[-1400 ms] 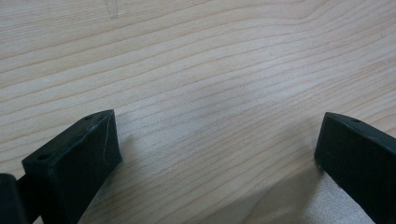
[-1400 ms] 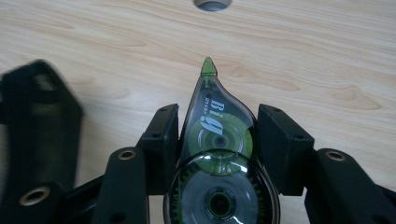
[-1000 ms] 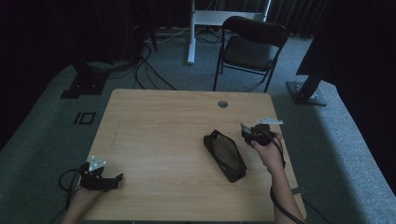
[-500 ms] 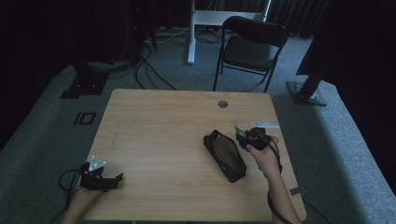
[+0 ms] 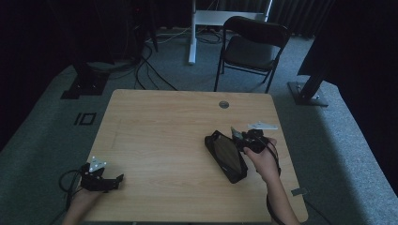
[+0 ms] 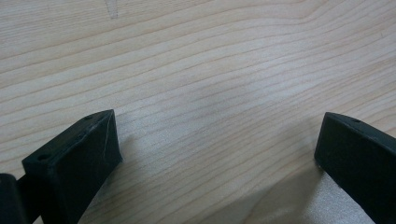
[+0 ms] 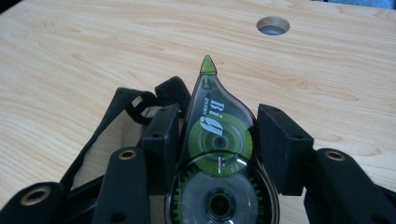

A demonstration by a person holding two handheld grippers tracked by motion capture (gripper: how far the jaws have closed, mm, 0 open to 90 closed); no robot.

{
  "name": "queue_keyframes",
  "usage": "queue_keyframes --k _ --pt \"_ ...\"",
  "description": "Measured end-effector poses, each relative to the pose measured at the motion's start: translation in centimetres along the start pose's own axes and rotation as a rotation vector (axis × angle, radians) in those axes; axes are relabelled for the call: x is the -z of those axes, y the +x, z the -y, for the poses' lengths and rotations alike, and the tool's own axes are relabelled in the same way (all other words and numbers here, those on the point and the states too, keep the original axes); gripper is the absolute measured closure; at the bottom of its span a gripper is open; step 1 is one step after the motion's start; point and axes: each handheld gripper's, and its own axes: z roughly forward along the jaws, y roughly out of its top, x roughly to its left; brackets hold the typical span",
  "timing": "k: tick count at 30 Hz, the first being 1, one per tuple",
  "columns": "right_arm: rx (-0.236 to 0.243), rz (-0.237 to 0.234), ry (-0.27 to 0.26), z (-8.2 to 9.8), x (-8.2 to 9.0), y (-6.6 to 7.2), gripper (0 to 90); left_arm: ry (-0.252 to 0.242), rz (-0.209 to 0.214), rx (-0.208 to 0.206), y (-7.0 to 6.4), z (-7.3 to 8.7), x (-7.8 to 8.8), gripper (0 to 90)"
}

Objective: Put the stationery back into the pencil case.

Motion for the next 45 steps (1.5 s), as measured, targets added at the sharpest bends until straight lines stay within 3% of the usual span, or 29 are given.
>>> queue_keyframes --k 6,15,33,45 --pt "-0.005 -0.030 0.000 -0.1 -0.1 1.1 49.8 0.000 0.000 0.000 0.0 0.0 0.0 0.1" --pt "0.024 -0.082 0.019 0.1 -0.6 3.1 49.8 -0.001 0.000 0.001 0.0 0.0 0.0 0.1" --pt "0.061 -0.086 0.127 1.3 -2.7 4.4 49.8 -0.001 -0.001 0.003 0.0 0.0 0.0 0.1" --pt "0.086 -0.060 0.195 1.5 -3.9 4.8 49.8 -0.001 -0.001 0.003 0.0 0.0 0.0 0.1"
